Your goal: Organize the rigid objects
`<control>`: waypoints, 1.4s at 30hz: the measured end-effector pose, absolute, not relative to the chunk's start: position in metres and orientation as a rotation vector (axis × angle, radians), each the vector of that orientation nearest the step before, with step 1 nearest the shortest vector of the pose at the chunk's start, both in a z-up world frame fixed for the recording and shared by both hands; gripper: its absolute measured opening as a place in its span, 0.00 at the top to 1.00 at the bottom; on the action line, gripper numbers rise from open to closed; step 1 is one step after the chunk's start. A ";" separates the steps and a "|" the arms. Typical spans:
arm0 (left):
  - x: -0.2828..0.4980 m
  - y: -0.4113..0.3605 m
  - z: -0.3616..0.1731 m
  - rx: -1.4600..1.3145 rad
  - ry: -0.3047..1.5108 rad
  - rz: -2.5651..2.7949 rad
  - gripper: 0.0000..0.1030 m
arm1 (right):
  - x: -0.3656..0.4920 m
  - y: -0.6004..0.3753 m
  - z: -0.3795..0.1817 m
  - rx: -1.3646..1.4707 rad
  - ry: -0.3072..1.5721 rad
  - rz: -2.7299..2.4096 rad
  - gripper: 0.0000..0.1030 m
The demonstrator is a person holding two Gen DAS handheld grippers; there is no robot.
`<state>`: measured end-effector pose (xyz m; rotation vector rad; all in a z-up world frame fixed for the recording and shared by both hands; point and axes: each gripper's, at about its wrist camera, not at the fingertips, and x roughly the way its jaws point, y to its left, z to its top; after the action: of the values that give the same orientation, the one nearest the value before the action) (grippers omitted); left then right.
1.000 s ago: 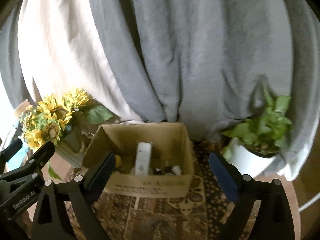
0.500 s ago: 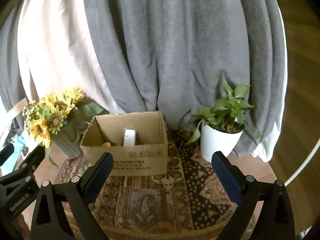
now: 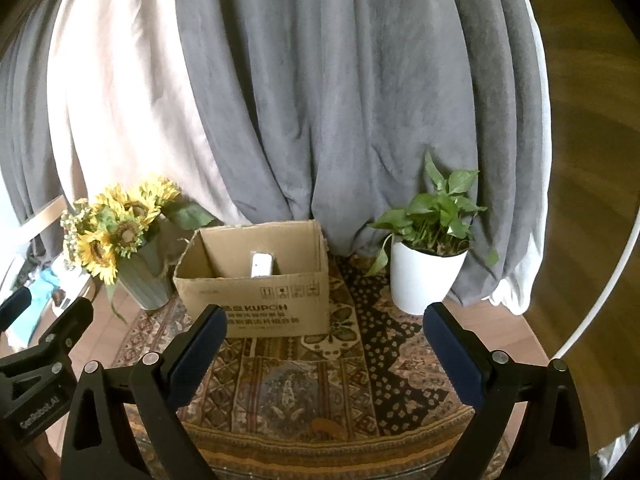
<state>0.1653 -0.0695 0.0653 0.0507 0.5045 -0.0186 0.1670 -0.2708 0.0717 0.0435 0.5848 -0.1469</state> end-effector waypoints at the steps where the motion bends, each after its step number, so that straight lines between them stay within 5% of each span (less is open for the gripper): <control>1: 0.164 -0.070 0.067 0.050 0.501 -0.023 0.00 | 0.166 -0.271 0.073 0.045 0.583 -0.146 0.03; 42: 0.153 -0.065 0.070 0.052 0.477 -0.003 0.00 | 0.155 -0.271 0.084 0.048 0.569 -0.130 0.03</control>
<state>0.1534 -0.0654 0.0703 0.0521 0.4766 -0.0028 0.1549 -0.2713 0.0841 0.0480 0.5690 -0.1303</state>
